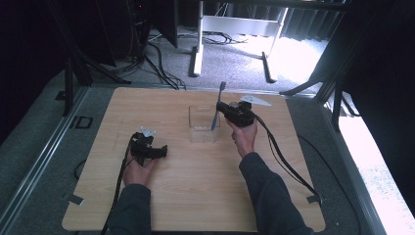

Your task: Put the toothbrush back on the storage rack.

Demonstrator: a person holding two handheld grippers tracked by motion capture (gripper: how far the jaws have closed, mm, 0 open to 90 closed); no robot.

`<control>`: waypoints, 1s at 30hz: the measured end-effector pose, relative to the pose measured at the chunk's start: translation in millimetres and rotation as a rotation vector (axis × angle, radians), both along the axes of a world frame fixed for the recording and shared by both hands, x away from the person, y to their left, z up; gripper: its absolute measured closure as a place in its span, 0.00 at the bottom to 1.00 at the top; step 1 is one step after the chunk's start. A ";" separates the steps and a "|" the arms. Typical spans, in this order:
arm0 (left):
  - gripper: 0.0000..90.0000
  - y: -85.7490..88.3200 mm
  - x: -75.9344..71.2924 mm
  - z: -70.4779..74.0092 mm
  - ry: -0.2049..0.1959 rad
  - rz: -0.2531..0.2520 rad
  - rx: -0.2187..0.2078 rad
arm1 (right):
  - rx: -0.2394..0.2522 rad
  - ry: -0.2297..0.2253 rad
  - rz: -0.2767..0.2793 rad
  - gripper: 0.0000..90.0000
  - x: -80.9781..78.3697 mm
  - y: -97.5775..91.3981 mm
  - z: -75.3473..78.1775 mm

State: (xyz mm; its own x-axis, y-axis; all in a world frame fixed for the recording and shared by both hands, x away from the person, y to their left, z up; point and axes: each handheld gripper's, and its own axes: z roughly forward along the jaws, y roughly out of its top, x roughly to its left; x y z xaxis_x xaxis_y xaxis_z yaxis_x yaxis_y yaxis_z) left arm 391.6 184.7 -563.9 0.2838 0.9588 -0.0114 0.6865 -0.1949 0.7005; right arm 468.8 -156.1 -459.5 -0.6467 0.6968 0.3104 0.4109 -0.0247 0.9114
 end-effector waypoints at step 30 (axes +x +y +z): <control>0.09 0.2 0.0 0.1 0.000 0.000 0.003 | 0.018 -0.004 -0.021 0.46 -10.0 -24.7 0.0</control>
